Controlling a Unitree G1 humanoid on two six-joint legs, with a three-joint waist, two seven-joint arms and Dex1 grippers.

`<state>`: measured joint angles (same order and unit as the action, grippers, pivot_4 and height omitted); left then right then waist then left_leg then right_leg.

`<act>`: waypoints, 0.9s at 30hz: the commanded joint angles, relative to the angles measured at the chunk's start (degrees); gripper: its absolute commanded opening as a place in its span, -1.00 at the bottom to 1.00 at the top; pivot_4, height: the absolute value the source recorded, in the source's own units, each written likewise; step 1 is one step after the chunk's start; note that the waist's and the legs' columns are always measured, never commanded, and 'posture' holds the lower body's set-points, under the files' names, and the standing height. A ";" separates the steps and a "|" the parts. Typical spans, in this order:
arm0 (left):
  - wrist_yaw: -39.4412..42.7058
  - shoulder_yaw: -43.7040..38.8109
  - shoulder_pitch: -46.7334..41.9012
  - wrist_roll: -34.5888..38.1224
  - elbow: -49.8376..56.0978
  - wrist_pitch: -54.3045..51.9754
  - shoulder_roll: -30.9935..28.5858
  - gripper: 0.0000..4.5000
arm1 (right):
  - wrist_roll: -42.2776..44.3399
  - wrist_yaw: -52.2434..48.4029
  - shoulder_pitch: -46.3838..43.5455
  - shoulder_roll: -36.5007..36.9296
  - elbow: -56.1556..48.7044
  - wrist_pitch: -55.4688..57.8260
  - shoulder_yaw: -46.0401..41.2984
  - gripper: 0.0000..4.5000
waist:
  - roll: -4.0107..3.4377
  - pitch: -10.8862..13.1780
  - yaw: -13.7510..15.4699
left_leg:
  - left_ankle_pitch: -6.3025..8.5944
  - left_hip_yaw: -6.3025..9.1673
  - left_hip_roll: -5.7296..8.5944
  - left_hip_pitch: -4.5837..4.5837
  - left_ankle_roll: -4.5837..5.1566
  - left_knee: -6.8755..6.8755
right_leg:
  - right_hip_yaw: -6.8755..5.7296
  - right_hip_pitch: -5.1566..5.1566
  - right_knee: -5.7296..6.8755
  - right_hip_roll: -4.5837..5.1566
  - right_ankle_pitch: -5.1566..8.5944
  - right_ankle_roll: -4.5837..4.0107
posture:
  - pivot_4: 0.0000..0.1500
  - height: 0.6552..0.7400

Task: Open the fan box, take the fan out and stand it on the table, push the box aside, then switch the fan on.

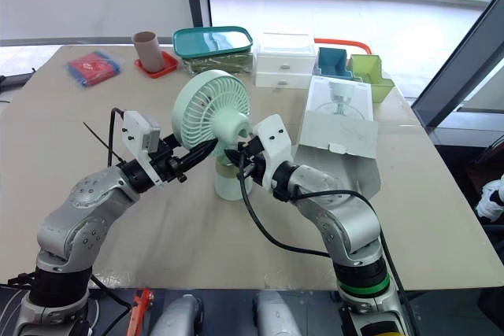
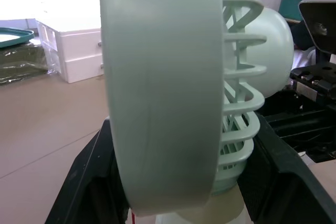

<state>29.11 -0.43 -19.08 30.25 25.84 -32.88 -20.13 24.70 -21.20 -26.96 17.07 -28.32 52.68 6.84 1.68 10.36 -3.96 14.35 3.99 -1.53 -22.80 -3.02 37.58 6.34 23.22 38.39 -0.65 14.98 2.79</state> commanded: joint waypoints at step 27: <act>5.27 1.40 -0.74 1.29 1.53 1.24 -2.17 0.24 | -0.18 -1.74 -0.72 1.71 -0.17 -1.52 -0.49 -0.80 | 0.00 0.00 -0.01 | 0.00 0.00 0.00 0.00 0.00 0.00 | 0.00 0.00 -0.01 -0.01 0.01 0.01 | 1.00 1.00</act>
<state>31.91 -0.58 -19.67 30.39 25.79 -33.44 -22.63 24.98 -23.17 -27.25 18.49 -28.36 52.75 7.04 1.67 10.36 -3.97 14.35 3.99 -1.53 -22.81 -3.02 37.57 6.34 23.23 38.38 -0.66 14.99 2.80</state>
